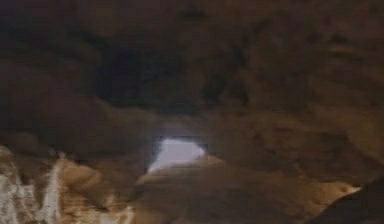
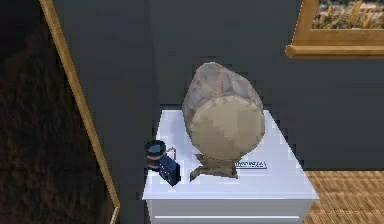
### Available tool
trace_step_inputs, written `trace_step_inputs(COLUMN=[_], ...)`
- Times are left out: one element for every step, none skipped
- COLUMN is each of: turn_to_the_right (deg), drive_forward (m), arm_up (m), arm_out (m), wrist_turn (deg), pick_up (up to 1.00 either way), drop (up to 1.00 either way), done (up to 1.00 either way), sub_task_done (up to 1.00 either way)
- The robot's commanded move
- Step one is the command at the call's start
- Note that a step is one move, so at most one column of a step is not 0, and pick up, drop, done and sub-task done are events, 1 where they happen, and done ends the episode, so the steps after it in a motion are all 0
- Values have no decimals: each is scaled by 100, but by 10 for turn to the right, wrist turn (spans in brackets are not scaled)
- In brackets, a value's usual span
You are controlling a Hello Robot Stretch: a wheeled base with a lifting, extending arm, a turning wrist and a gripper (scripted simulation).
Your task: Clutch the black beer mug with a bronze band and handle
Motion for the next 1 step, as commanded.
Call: trace_step_inputs(turn_to_the_right=[0], drive_forward=[0], arm_up=[36], arm_out=[0], wrist_turn=[0], pick_up=[0], drop=[0], done=[0], sub_task_done=[0])
